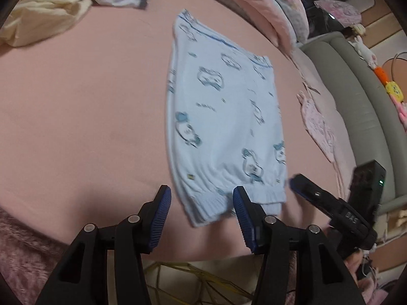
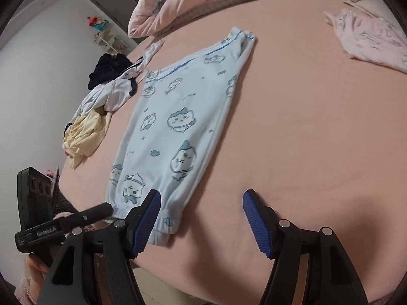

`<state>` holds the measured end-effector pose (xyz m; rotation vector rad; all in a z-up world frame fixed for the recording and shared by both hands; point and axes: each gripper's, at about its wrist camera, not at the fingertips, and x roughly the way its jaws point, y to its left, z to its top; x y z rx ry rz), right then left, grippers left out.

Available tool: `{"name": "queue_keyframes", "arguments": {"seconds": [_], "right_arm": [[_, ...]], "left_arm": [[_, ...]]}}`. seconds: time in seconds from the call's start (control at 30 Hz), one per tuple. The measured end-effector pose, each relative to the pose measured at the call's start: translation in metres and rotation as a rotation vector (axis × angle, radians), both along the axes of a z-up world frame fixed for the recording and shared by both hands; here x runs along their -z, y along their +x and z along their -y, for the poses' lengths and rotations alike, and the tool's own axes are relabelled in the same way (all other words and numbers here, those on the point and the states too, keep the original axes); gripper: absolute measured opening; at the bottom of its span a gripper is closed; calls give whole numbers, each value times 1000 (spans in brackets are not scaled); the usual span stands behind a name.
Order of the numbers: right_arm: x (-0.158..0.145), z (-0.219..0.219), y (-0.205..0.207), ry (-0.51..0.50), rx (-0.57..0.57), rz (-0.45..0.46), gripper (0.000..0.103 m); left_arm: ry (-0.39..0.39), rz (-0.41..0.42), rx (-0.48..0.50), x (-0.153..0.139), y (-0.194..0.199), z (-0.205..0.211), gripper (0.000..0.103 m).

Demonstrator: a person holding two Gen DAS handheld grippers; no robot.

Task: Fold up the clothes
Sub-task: 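Pinch the elastic cuff with the left tool and fold it toward the waistband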

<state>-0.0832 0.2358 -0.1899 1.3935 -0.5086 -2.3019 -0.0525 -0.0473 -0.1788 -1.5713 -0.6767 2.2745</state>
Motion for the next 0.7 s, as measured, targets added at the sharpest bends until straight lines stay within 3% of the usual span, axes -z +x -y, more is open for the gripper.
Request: {"name": "queue_keyframes", "arguments": {"seconds": [0.2, 0.27, 0.3, 0.33, 0.37, 0.4, 0.5, 0.57, 0.67, 0.7], "right_arm": [[6, 27, 2, 54, -88, -35, 66], [6, 29, 2, 75, -86, -35, 54], [6, 30, 2, 76, -92, -33, 36], [6, 31, 2, 52, -118, -14, 15], [6, 32, 3, 25, -145, 8, 12], [1, 33, 5, 47, -162, -1, 12], [-5, 30, 10, 69, -199, -13, 13], [0, 26, 10, 36, -197, 18, 17], [11, 26, 5, -15, -173, 57, 35], [10, 29, 5, -42, -180, 56, 50]], "left_arm": [[46, 8, -7, 8, -9, 2, 48], [60, 9, -12, 8, -7, 5, 47], [61, 9, -12, 7, -5, 6, 47], [51, 10, -8, 6, -4, 5, 38], [31, 17, 0, 6, -4, 3, 24], [10, 18, -3, 4, -5, 2, 22], [47, 23, -19, 5, -4, 6, 21], [74, 31, -35, 9, -5, 10, 22], [104, 53, -57, 16, -10, 10, 30], [95, 48, -54, 15, -11, 8, 31]]}}
